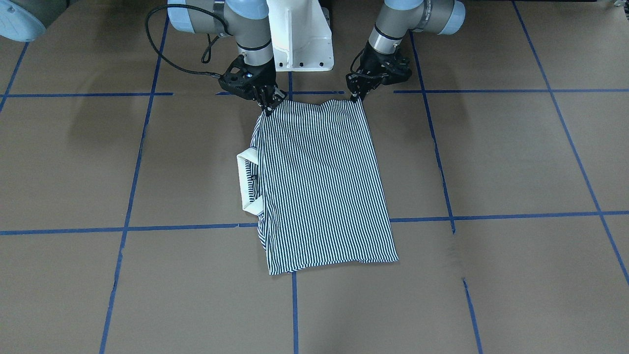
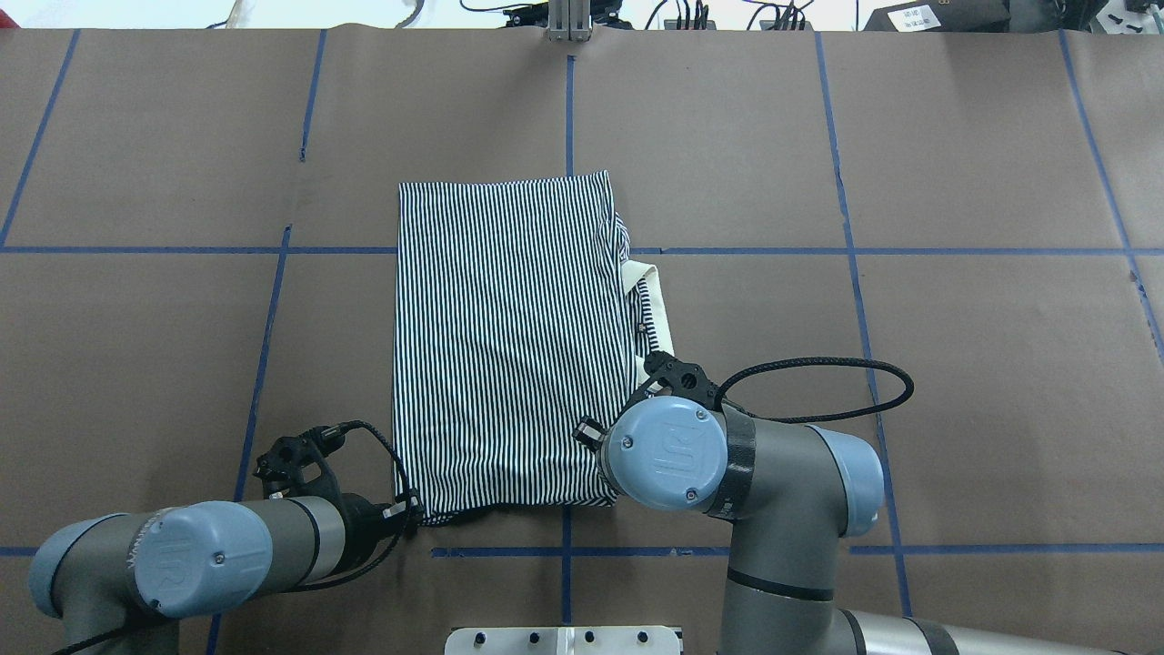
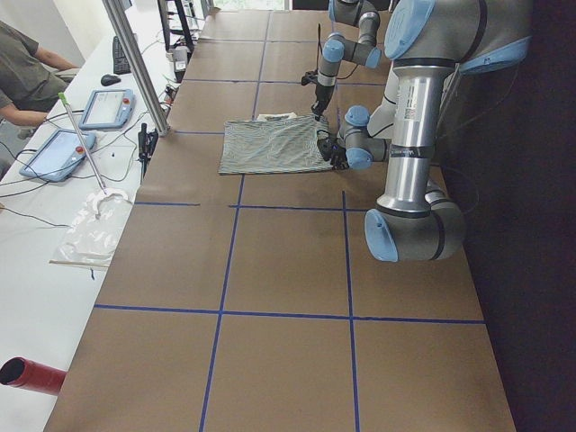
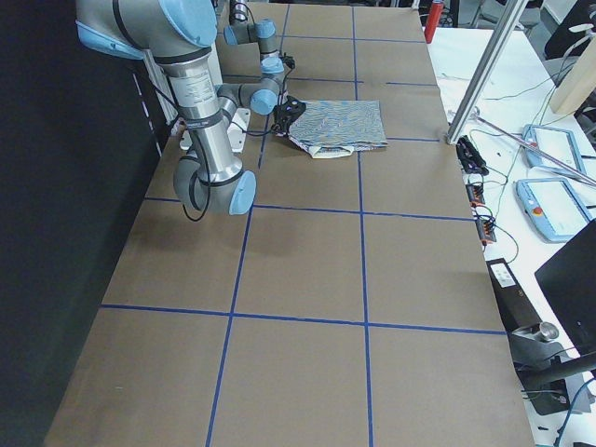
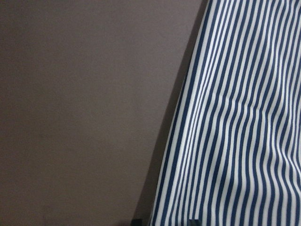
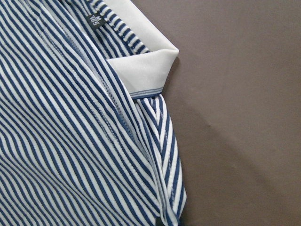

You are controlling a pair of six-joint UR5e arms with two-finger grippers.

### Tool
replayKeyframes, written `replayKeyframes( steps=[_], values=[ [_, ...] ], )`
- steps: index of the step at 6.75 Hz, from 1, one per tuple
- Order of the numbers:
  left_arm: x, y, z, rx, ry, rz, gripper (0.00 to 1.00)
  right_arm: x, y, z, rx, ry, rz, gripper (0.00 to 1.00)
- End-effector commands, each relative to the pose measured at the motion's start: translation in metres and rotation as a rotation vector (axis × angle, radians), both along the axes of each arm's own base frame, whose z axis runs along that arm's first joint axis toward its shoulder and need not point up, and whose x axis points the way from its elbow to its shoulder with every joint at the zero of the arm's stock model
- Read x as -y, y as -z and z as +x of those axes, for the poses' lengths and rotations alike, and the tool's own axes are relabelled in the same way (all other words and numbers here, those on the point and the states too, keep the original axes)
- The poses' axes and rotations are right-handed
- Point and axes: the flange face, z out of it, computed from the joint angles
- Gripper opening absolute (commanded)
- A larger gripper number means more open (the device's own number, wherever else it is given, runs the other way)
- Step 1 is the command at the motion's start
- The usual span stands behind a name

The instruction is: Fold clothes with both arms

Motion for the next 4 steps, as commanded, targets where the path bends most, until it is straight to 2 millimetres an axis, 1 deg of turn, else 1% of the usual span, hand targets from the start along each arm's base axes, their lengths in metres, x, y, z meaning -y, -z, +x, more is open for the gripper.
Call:
replayKeyframes(
  steps=[1, 2, 3, 4],
  values=[
    [0.0, 0.006, 0.001, 0.015, 0.001, -0.001, 0.0, 0.0, -0.001, 0.001, 0.0, 0.002, 0.0, 0.0],
    [0.002, 0.022, -0.008, -0.016, 0.005, 0.005, 0.0, -0.001, 0.0, 0.003, 0.003, 0.002, -0.002, 0.0],
    [0.0, 0.055, -0.039, -0.051, 0.012, 0.009, 0.0, -0.006, 0.016, 0.017, 0.044, -0.006, 0.003, 0.0],
    [-0.007, 0.092, -0.066, -0.045, 0.007, 0.007, 0.0, -0.022, 0.022, 0.05, 0.096, -0.045, -0.046, 0.0]
  ],
)
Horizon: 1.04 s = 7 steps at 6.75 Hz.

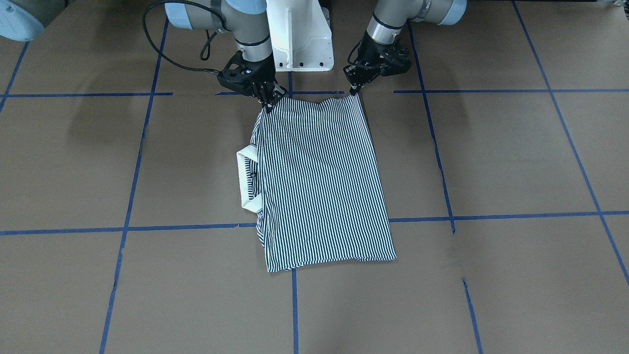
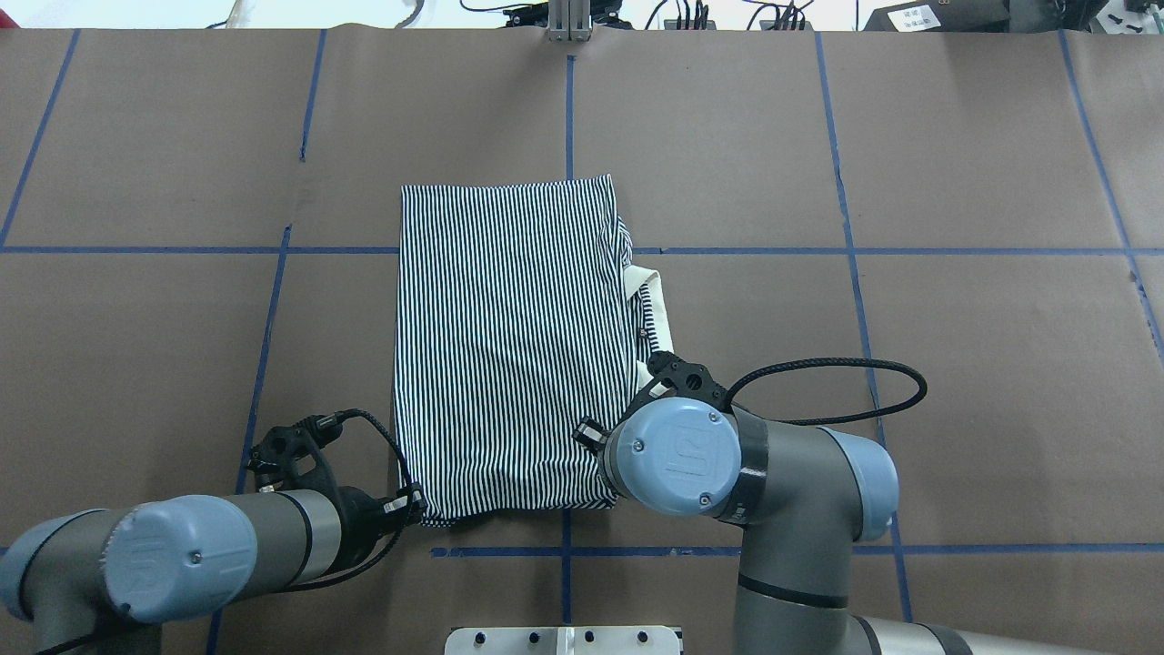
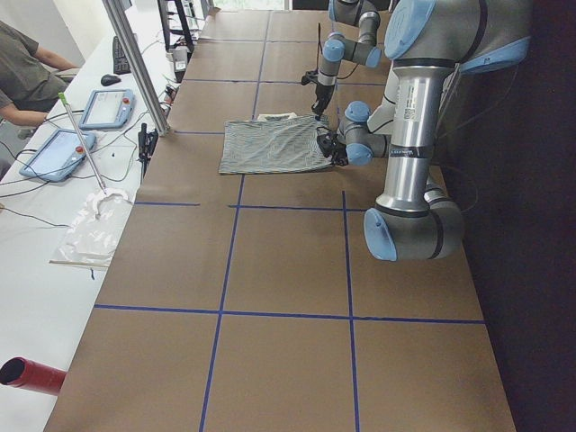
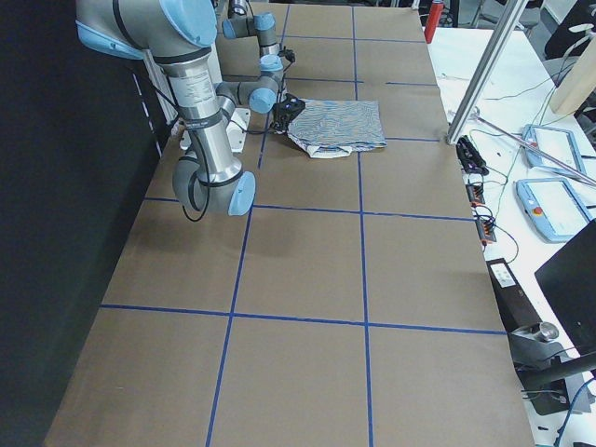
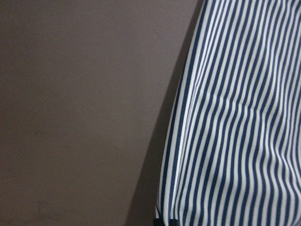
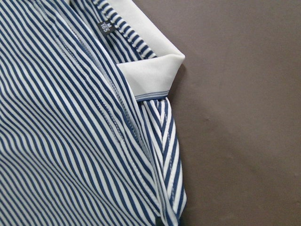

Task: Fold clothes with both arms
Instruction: 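Lift the shirt edge nearest the robot with both grippers and fold it away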

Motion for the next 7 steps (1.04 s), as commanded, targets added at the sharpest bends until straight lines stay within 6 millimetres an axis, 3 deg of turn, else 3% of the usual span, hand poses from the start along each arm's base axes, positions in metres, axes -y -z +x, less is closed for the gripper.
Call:
replayKeyframes(
  steps=[1, 2, 4, 5, 6, 7],
  values=[
    [-0.009, 0.072, -0.047, -0.057, -0.006, 0.006, 0.0, -0.018, 0.019, 0.052, 0.097, -0.065, -0.063, 0.0],
    [0.036, 0.092, -0.063, -0.094, 0.09, 0.018, 0.0, 0.008, 0.018, 0.058, 0.103, -0.183, -0.09, 0.0],
    [0.144, 0.102, -0.059, -0.069, 0.151, 0.003, 0.0, 0.103, 0.025, 0.077, 0.139, -0.362, -0.082, 0.0],
    [0.18, 0.086, -0.067, -0.009, 0.169, 0.068, 0.0, 0.154, 0.023, 0.051, 0.192, -0.415, -0.097, 0.0],
    [0.2, 0.073, -0.069, 0.035, 0.176, 0.094, 0.0, 0.198, 0.026, 0.026, 0.183, -0.436, -0.128, 0.0],
    [0.211, 0.06, -0.063, 0.066, 0.171, 0.106, 0.0, 0.221, 0.03, 0.018, 0.168, -0.444, -0.144, 0.0]
  ],
)
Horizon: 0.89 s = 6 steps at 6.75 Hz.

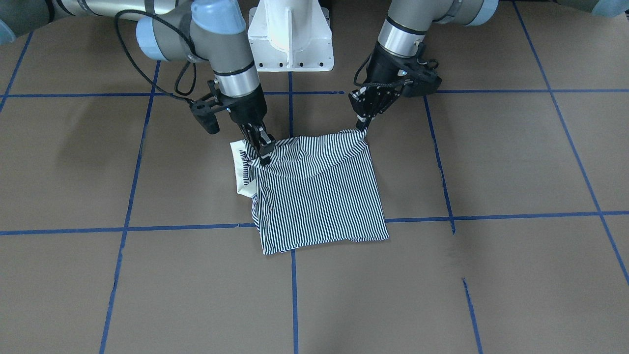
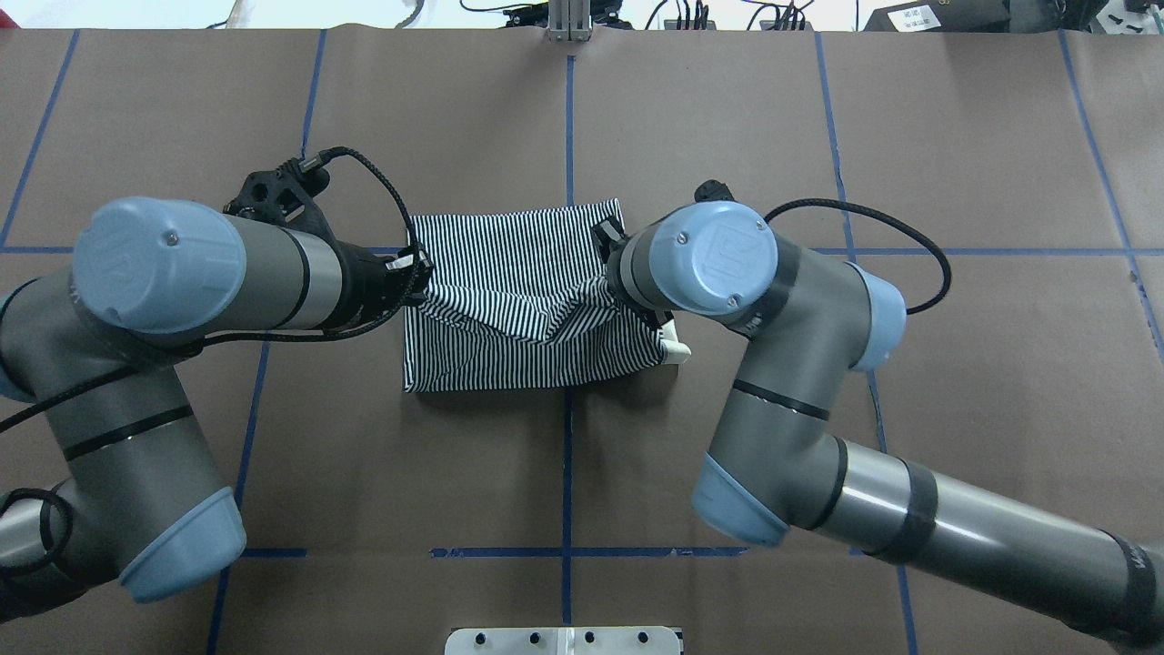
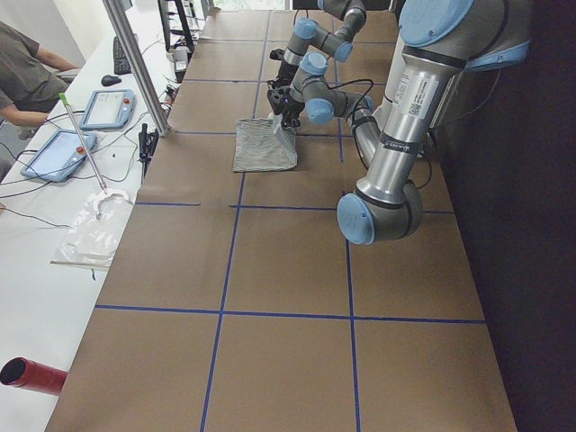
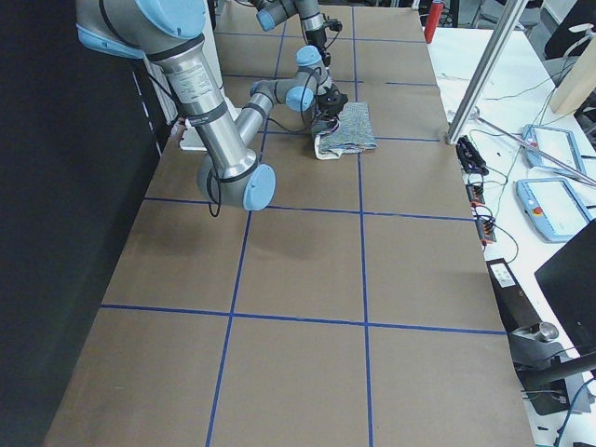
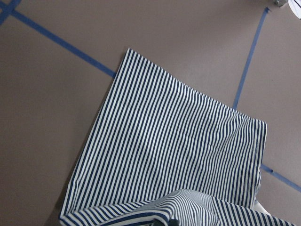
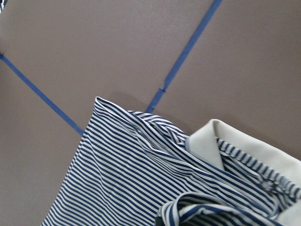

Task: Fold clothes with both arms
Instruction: 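Lift the shirt edge nearest the robot with both grippers and fold it away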

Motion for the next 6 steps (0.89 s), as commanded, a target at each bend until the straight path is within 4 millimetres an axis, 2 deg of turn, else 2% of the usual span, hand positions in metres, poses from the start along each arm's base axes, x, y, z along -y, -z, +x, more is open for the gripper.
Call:
replayKeyframes(
  steps=[1, 2, 3, 4, 5, 6],
  values=[
    [0.038, -0.03, 0.01, 0.034, 0.016, 0.036, 0.0, 0.056, 0.005, -0.019, -0.019, -0.025, -0.044, 0.0],
    [0.071, -0.05, 0.022, 0.039, 0.043, 0.045, 0.0, 0.078, -0.003, -0.027, -0.02, -0.034, -0.052, 0.0],
    [0.102, -0.059, 0.034, 0.057, 0.061, 0.049, 0.0, 0.1, -0.021, -0.046, 0.002, -0.043, -0.037, 0.09],
    [0.124, -0.08, 0.036, 0.115, 0.045, 0.094, 0.0, 0.129, -0.026, -0.05, -0.003, -0.057, -0.05, 0.27],
    [0.166, -0.106, 0.04, 0.15, 0.053, 0.141, 0.0, 0.155, -0.037, -0.049, -0.008, -0.069, -0.056, 0.54],
    [0.202, -0.132, 0.044, 0.219, 0.071, 0.207, 0.28, 0.177, -0.053, -0.049, -0.016, -0.078, -0.047, 1.0]
  ],
)
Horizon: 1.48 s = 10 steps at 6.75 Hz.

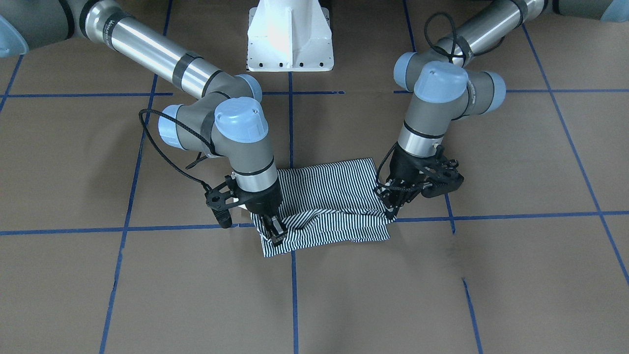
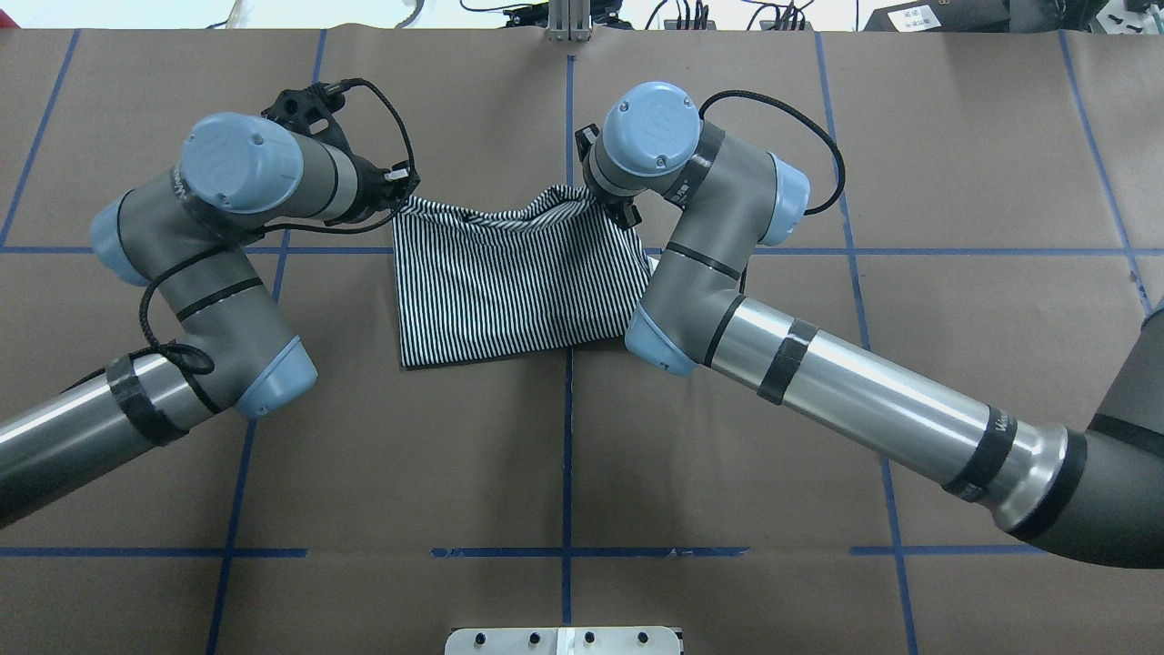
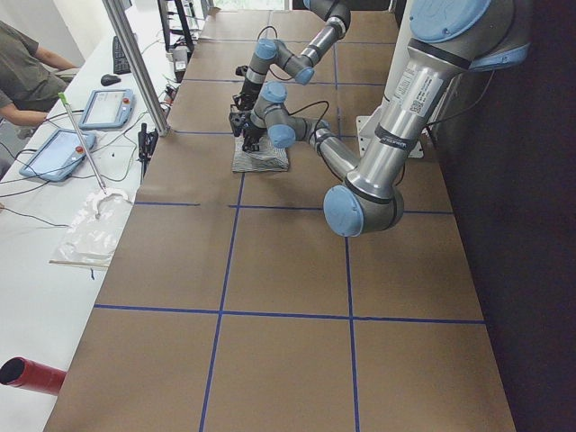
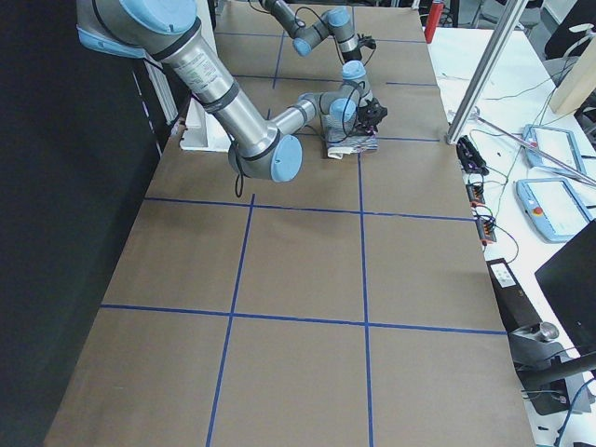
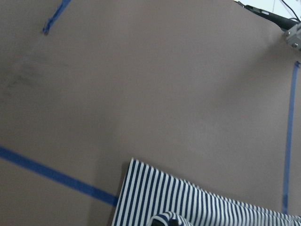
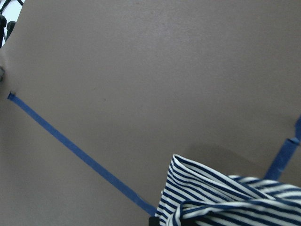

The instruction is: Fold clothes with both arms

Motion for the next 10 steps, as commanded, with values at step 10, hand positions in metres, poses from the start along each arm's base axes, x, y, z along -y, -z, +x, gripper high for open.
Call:
replayKeyframes(
  steps=[10],
  values=[
    [0.059, -0.202, -0.403, 0.273, -0.374, 0.514, 0.42, 0.03, -0.333, 0.491, -0.305, 0.682, 0.597, 1.0]
  ],
)
